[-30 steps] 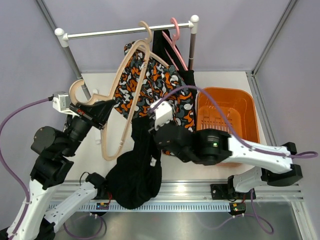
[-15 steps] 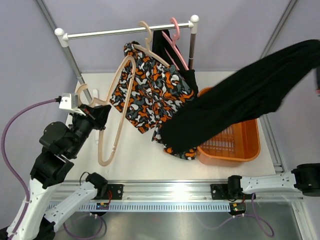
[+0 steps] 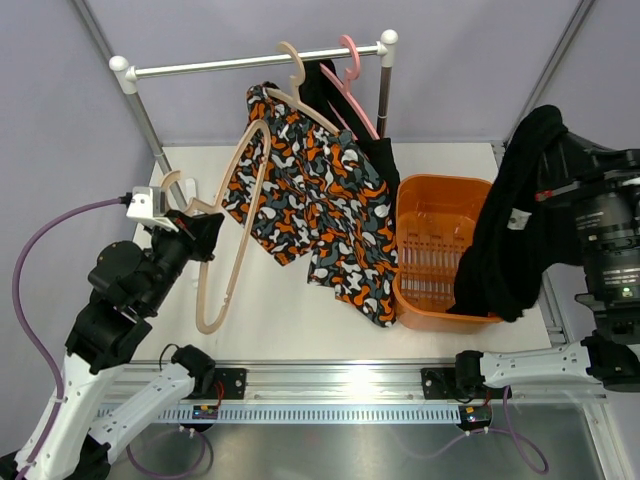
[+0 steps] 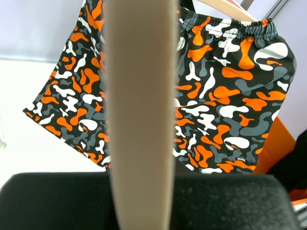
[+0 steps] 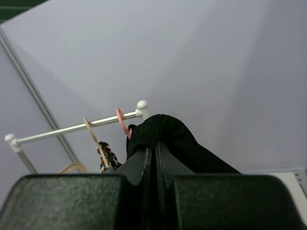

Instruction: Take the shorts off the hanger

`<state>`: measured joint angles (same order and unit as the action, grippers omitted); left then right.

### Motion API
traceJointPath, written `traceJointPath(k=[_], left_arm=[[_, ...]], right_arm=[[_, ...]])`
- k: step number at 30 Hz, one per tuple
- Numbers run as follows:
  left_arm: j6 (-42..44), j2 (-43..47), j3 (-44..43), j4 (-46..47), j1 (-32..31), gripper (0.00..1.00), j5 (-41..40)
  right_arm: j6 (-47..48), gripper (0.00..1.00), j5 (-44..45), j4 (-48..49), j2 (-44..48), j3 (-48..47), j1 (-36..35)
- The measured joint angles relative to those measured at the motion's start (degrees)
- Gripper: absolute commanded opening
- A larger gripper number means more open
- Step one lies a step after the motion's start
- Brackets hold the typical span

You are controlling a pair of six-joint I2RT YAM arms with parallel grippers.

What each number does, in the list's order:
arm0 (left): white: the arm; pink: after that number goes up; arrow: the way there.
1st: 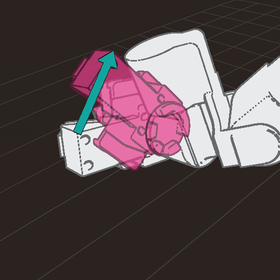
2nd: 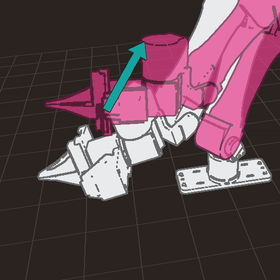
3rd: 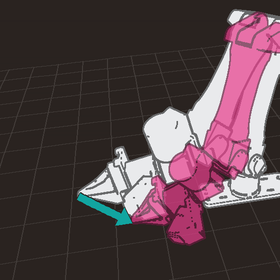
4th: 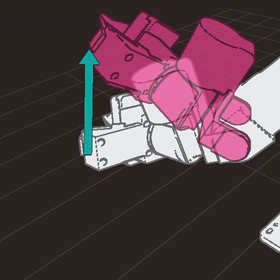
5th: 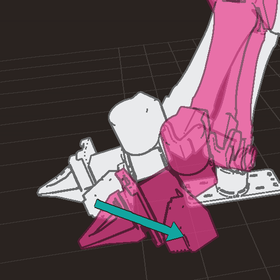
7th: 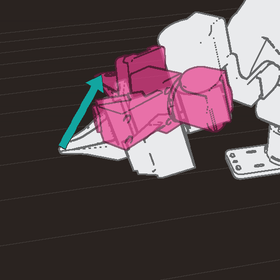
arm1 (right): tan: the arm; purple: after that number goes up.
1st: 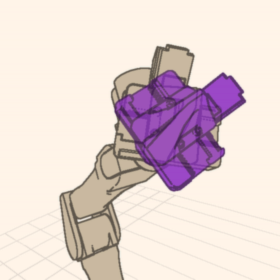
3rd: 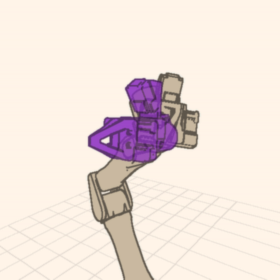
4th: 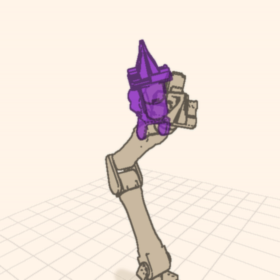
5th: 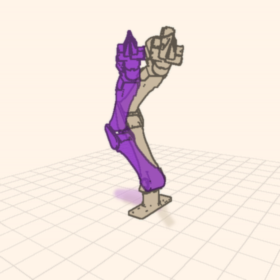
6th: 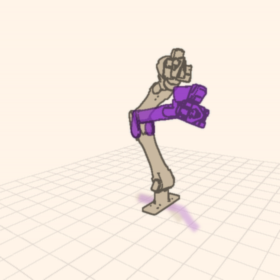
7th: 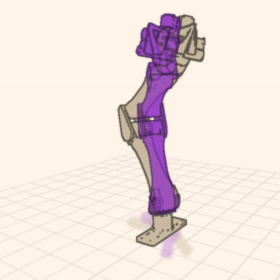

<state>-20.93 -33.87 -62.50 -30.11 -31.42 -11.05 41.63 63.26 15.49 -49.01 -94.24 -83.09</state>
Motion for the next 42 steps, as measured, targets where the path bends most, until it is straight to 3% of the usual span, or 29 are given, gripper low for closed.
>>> traceJointPath(k=[9,13,18,23,25,27,29,31,34,35,38,42], left_arm=[[0.04,-2.29,-0.5,-0.61,0.0,0.0,-1.07],[0.11,-4.24,-2.56,-1.18,0.0,0.0,-1.51],[0.42,-5.53,-5.7,-1.44,0.0,0.0,-1.95],[0.7,-7.19,-8.7,-2.4,0.0,0.0,-2.51],[0.9,-7.96,-9.6,-3.17,0.0,0.0,-2.8],[1.07,-8.9,-10.49,-4.15,0.0,0.0,-3.54],[1.22,-10.12,-11.47,-5.09,0.0,0.0,-4.52],[1.46,-11.82,-12.74,-6.51,0.0,0.0,-5.62],[2.01,-14.64,-14.47,-8.07,0.0,0.0,-7.58],[2.25,-15.93,-15.43,-8.63,0.0,0.0,-8.46],[3.58,-20.28,-19.08,-9.51,0.02,0.0,-10.6],[5.92,-26.32,-25.59,-10.51,1.44,0.0,-11.43]], right_arm=[[-4.13,0.0,2.25,-4.26,2.43,7.19,0.5],[-14.27,0.0,1.73,-15.43,4.0,11.47,6.51],[-30.88,0.0,-5.38,-33.2,2.95,14.23,26.95],[-44.94,0.0,-24.59,-45.11,-1.68,14.58,56.87],[-48.94,0.0,-31.63,-47.84,-3.85,14.71,63.84],[-52.68,0.0,-36.72,-49.13,-5.35,16.39,66.49],[-56.06,0.1,-41.2,-50.01,-5.16,20.65,66.66],[-58.93,0.3,-44.33,-51.8,-3.87,25.0,66.71],[-61.86,0.5,-47.84,-53.81,-0.94,29.29,66.77],[-62.47,0.61,-48.46,-54.36,-0.09,29.64,66.77],[-63.95,0.75,-50.84,-54.77,2.97,29.75,66.79],[-64.7,0.77,-52.76,-55.87,5.38,28.83,66.82]])
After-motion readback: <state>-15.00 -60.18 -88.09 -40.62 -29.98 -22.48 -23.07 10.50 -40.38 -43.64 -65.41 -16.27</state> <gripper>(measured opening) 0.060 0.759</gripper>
